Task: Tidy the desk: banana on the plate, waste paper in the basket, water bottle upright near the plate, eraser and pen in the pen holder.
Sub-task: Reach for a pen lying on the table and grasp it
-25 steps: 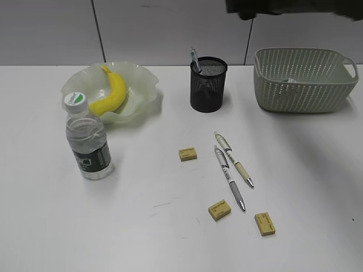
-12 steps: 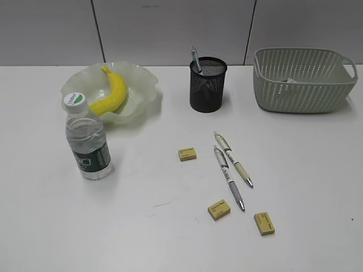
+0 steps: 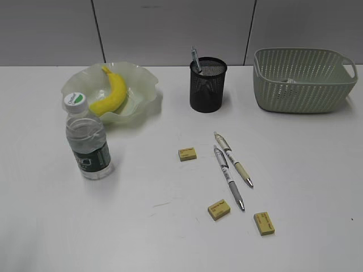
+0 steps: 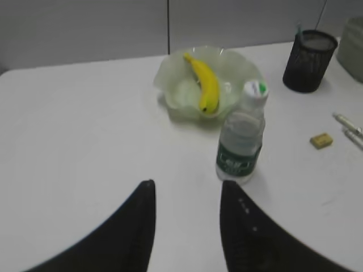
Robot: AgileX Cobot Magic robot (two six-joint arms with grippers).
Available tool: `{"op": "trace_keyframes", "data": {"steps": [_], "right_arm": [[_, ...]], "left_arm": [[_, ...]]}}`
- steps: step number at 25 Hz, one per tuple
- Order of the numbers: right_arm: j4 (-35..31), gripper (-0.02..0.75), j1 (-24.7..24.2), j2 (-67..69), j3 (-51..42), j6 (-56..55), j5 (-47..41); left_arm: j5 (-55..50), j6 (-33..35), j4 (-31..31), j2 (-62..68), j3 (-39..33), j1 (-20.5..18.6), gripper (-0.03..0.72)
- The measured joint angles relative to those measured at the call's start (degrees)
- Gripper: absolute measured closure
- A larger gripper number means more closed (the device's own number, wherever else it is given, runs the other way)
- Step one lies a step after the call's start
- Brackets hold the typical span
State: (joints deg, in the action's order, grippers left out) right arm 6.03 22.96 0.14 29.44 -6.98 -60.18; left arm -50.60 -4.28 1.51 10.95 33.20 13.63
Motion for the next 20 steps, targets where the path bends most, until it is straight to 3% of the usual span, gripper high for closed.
{"op": "trace_keyframes", "data": {"steps": [5, 9, 12, 15, 18, 20], "right_arm": [[-0.3, 0.336, 0.0, -0.5, -0.1, 0.6, 0.3], [-0.3, 0.336, 0.0, -0.5, -0.1, 0.8, 0.3], [-0.5, 0.336, 0.0, -0.5, -0.1, 0.8, 0.3], [-0.6, 0.336, 0.0, -0.5, -0.1, 0.9, 0.3], [-0.6, 0.336, 0.0, -0.5, -0.1, 1.0, 0.3], [-0.6, 0.336, 0.0, -0.5, -0.1, 1.0, 0.3]], "left_arm": [[19.9, 6.8, -6.4, 18.1, 5.8, 0.0, 0.399], [22.3, 15.9, -14.4, 38.9, 17.7, 3.2, 0.399], [22.2, 19.6, -15.3, 52.8, 27.7, 13.0, 0.399], [22.1, 18.7, -9.8, 66.2, 35.4, 27.6, 0.399], [18.6, 8.3, -2.4, 80.1, 42.7, 36.7, 0.399], [15.4, 0.5, -1.5, 89.5, 47.7, 38.3, 0.397]]}}
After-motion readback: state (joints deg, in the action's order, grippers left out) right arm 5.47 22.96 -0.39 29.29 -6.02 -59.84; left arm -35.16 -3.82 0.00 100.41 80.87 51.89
